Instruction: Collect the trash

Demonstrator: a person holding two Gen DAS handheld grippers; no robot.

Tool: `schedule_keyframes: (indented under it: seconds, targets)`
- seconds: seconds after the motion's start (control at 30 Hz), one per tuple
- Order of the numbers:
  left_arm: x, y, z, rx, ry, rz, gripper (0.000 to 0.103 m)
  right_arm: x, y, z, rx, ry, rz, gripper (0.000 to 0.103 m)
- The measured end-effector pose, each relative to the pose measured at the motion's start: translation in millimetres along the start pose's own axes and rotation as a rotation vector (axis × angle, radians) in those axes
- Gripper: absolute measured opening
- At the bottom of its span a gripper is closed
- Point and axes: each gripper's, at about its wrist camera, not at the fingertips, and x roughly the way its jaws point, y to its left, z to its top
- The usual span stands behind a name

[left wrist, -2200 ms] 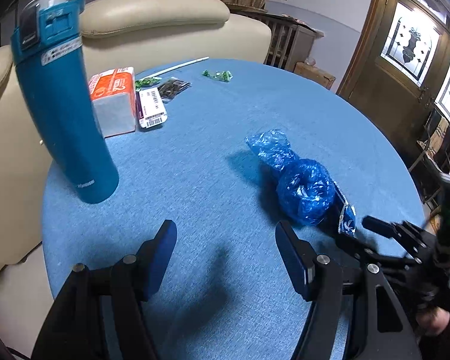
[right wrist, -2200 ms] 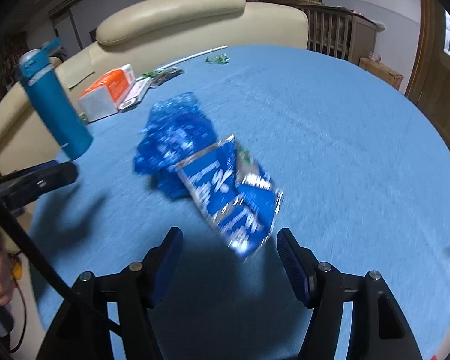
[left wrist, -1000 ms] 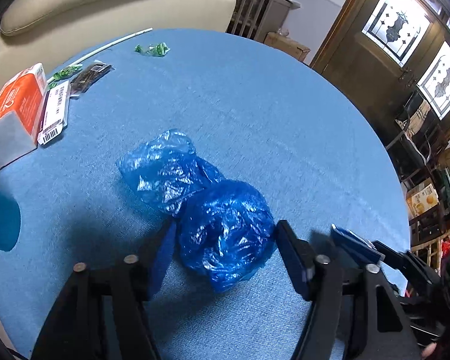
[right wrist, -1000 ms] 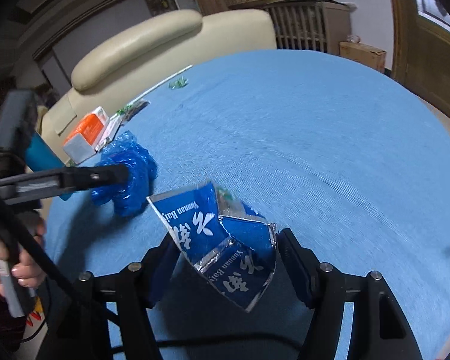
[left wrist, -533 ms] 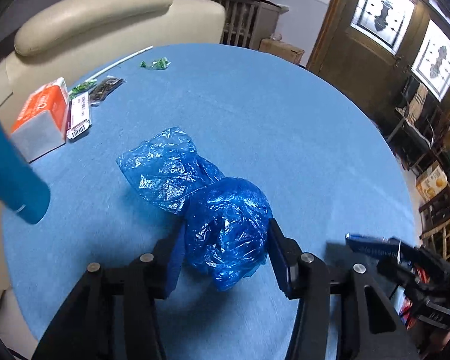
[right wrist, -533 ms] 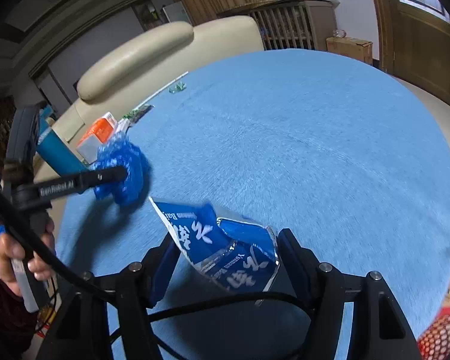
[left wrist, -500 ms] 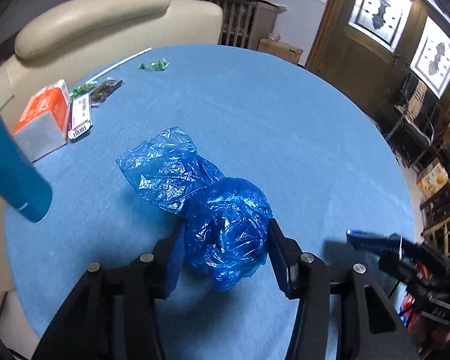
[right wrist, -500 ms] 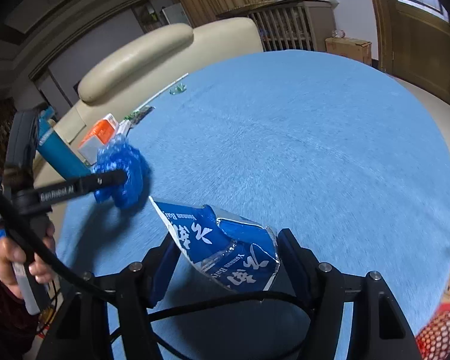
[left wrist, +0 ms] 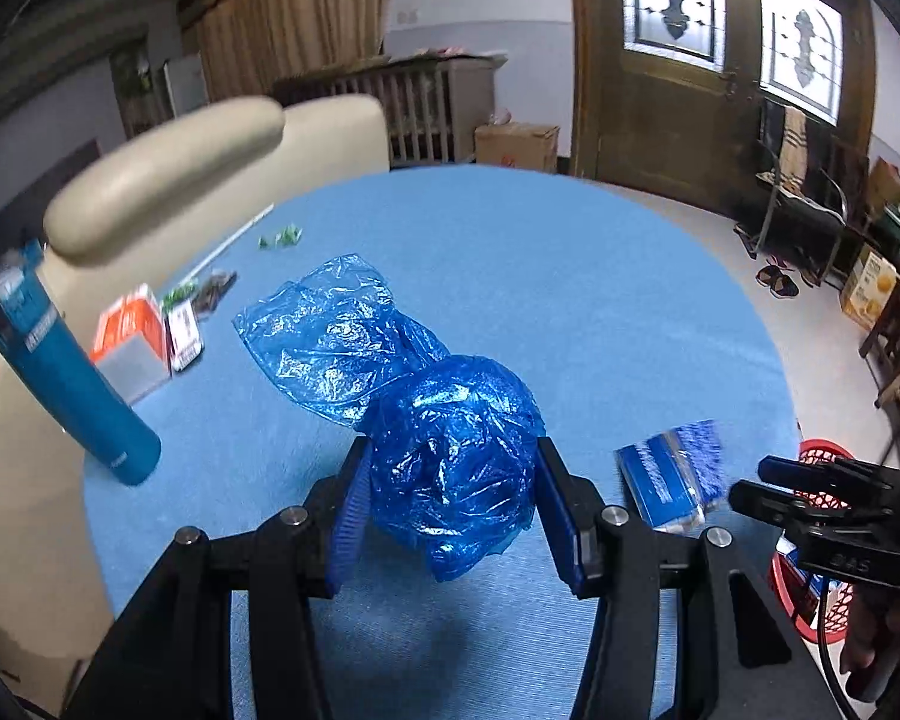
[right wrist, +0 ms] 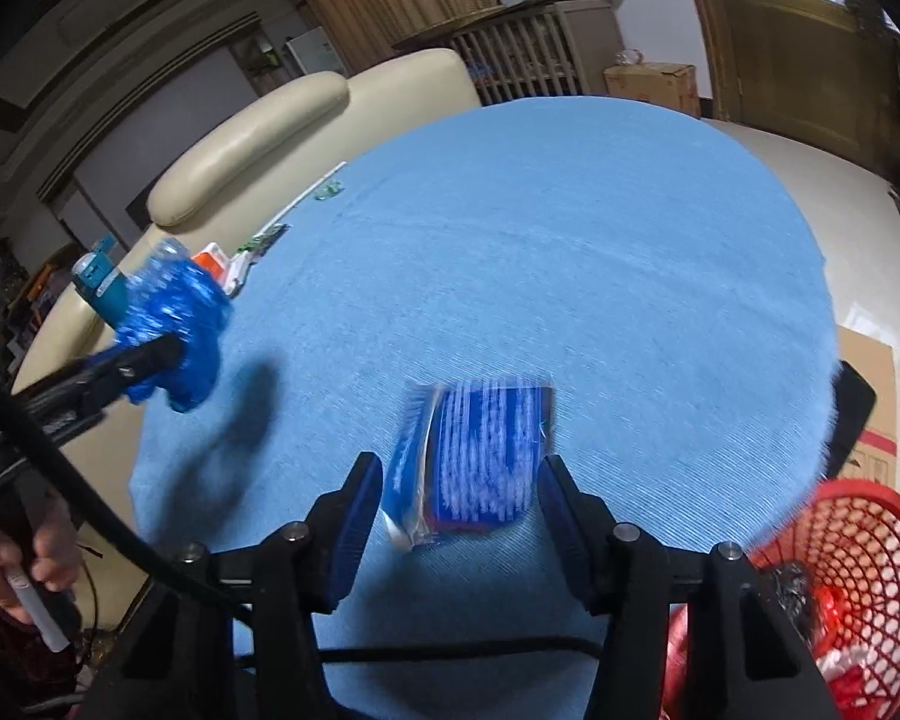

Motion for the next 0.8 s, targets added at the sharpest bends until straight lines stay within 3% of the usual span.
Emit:
schedule_keyframes:
  seconds: [0.17,0.23,0.3,0.57,0.67,0.8]
  targets:
    - [-2.5,-7.5,0.5,0.022,-0.008,-0.001,0.054,8.4,-3.8,-1.3,0.030,0.029,-0.002,0.056]
    - [-1.4,-7.0,1.0,0.023,-0.004,-0.003,0.054,13.5,-4.4,0.1,0.046,0.042,0.001,0.059]
    - [0.2,-6.4,0.9,0.019,0.002,-0.003,0.054,18.8,-7.8,1.8,0.071,0.056,0.008,0.069]
    - [16.9,0.2,-2.6,-0.013,0.053,-0.003,0.054,31.0,-24.3,7.2,0.211,0.059,0.089,0.072]
    - [17.3,-1.1,-4.4,-0.010,0.057,-0.006,0.054,33.9,-24.0,11.8,0.226,0.044,0.070,0.072]
    - [15.8,-4.2,-6.1,-0.005,0.058,-0.012,0.054,38.8,-6.4,15.3,0.141,0.048,0.002,0.072]
